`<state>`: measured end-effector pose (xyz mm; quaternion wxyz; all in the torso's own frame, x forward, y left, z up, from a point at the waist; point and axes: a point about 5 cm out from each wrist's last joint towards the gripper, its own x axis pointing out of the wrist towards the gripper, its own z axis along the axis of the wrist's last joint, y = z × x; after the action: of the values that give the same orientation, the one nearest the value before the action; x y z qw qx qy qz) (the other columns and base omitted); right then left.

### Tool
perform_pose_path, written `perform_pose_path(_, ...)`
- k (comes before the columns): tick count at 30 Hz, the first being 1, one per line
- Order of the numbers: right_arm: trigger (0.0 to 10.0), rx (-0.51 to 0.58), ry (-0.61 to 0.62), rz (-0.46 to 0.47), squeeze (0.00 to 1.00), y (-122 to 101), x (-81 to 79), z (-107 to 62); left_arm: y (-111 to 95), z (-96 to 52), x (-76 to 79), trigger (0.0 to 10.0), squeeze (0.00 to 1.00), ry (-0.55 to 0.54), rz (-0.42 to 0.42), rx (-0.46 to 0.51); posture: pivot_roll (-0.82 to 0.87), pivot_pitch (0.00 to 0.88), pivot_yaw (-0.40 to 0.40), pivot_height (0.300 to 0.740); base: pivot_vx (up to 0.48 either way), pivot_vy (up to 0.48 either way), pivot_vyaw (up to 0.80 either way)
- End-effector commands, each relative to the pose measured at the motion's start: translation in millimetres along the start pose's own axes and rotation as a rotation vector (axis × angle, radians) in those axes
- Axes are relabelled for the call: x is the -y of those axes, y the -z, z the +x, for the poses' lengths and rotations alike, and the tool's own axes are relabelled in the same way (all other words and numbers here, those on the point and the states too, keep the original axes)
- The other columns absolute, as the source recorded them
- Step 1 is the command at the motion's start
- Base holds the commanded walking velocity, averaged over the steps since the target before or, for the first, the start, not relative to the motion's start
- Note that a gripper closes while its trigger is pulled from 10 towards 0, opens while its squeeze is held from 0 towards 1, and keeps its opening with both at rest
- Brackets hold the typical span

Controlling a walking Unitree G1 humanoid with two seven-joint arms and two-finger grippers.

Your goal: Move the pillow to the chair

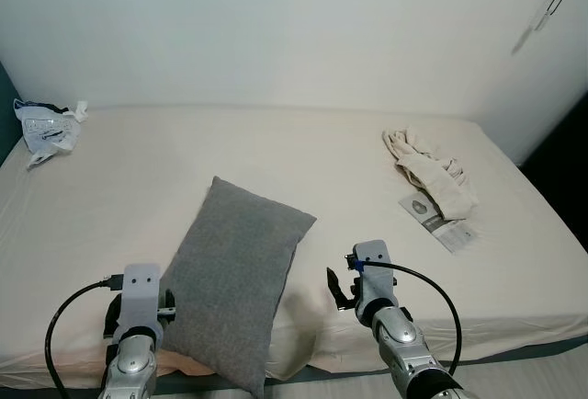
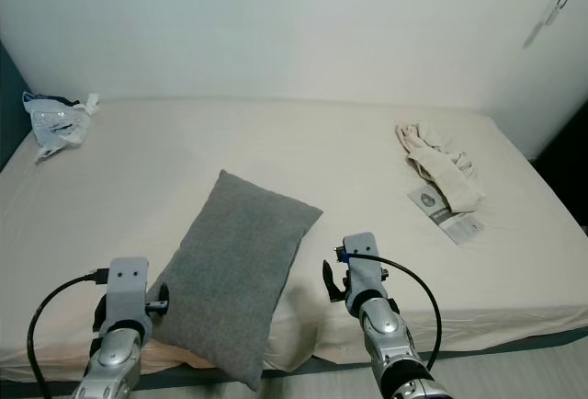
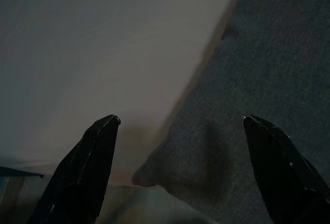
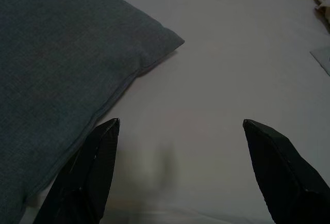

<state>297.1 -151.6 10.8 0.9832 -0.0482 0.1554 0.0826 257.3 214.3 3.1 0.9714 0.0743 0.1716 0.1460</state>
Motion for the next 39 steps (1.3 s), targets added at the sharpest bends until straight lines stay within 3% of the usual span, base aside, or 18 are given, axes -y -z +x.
perform_pose_path(1,10.0,-0.023,0.009,0.005,0.0,5,3.4,-2.3,2,-2.4,5.2,10.0,0.0,0.013,0.009,-0.007,0.11,0.101,-0.082,0.74,0.0,0.0,0.0)
perform_pose_path(23,10.0,-0.091,0.048,0.044,0.0,16,5.0,-5.1,12,-4.4,5.1,10.0,0.0,0.018,0.032,-0.068,0.12,0.077,-0.104,0.74,0.0,0.0,0.0)
perform_pose_path(39,10.0,-0.106,0.023,0.02,0.0,16,-3.4,-3.2,21,-9.5,1.6,10.0,0.0,0.011,0.04,-0.091,0.13,0.068,-0.104,0.74,0.0,0.0,0.0)
